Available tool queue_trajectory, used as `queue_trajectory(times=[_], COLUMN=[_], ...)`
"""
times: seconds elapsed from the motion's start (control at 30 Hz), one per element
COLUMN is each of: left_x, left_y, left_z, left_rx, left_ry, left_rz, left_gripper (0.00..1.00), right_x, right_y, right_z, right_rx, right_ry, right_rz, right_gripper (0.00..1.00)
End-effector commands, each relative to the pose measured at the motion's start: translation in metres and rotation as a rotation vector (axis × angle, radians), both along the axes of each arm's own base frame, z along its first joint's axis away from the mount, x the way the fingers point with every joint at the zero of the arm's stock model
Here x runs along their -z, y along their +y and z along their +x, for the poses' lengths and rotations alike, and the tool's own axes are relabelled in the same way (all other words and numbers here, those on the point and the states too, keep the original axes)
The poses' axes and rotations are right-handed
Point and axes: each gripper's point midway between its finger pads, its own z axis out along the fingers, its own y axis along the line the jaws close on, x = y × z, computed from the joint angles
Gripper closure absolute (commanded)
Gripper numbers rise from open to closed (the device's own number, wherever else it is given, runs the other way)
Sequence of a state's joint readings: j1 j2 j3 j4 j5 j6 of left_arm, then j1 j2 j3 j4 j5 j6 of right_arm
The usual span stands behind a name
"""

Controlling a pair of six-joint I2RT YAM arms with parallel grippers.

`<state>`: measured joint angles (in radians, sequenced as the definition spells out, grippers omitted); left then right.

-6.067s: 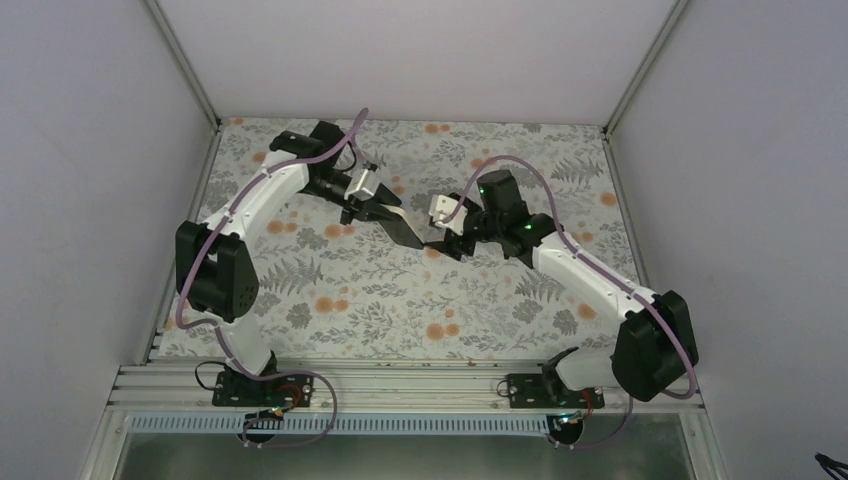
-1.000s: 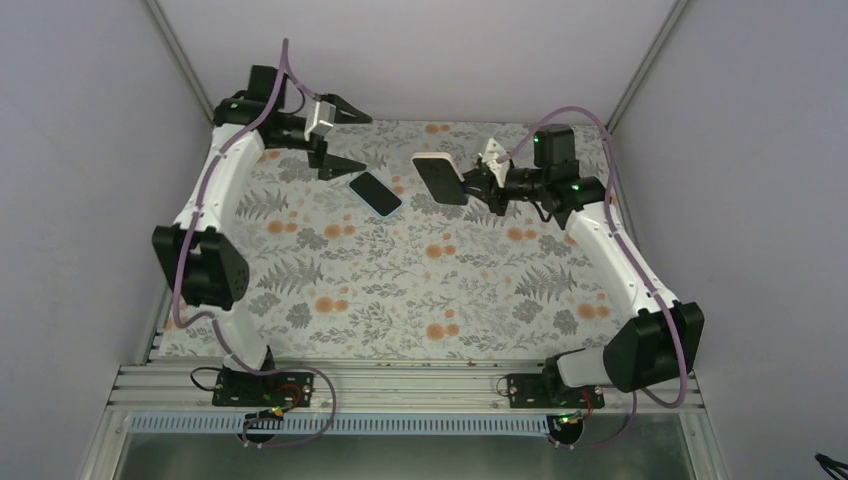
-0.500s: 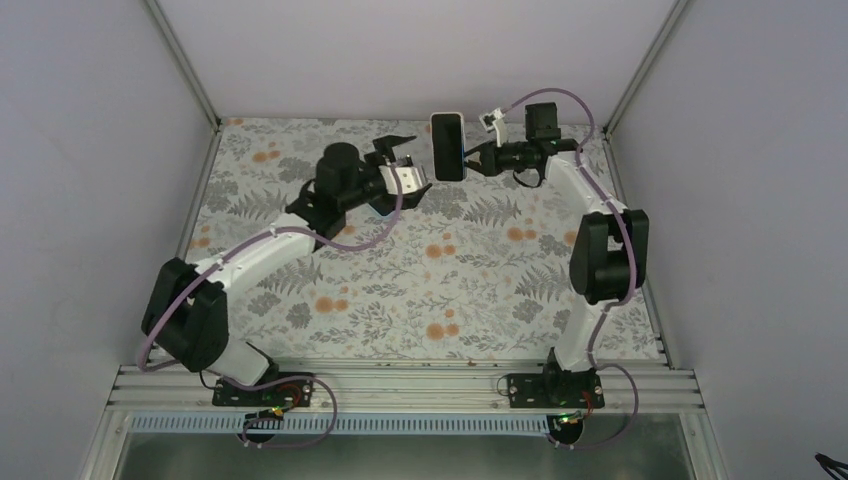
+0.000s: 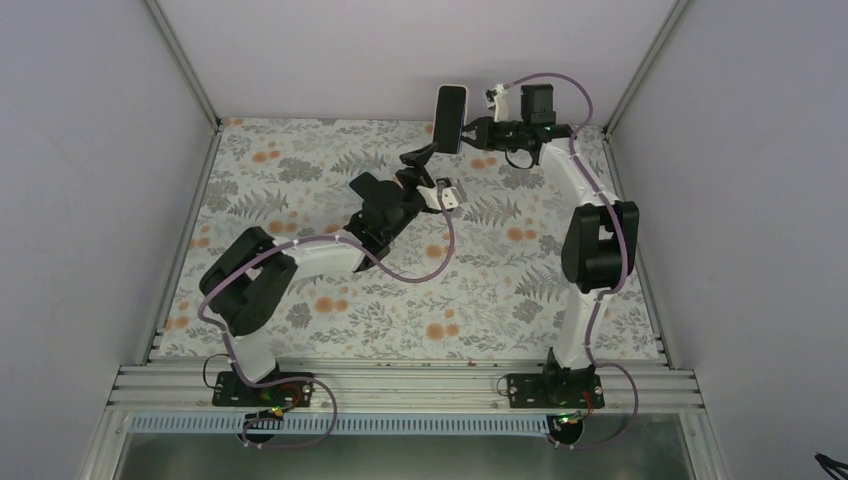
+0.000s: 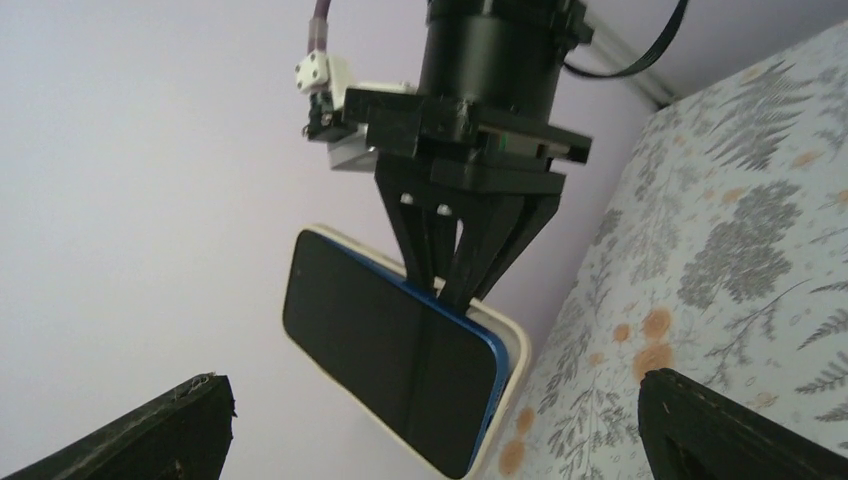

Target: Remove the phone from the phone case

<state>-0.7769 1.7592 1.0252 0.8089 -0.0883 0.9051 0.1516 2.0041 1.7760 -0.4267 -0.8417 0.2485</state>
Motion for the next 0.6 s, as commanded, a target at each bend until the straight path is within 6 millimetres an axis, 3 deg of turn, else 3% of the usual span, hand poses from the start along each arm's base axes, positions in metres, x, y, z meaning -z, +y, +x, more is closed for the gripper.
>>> queue_trajectory(times=[0.0, 0.4, 0.57], left_x=[-0.043, -0.016, -0.006], left_y=[0.013, -0.005, -0.001], left_z=[0.014, 0.038, 0.048], left_rx=[-0.121, -0.144, -0.170], left_ry=[-0.164, -0.152, -0.151], left_rz=[-0.133, -0.088, -0.079], left_gripper=[0.00, 0.00, 0.00], right_x=[-0.008, -0.023, -0.034], right_y=[0.009, 0.030, 0.032], right_z=[0.005, -0.006, -0.010], right_rx=[0.004, -0.033, -0.034], right_ry=[-0.006, -0.025, -0.048], right_rz=[0.038, 0.065, 0.062], right_gripper=[0.96, 0.96, 0.96])
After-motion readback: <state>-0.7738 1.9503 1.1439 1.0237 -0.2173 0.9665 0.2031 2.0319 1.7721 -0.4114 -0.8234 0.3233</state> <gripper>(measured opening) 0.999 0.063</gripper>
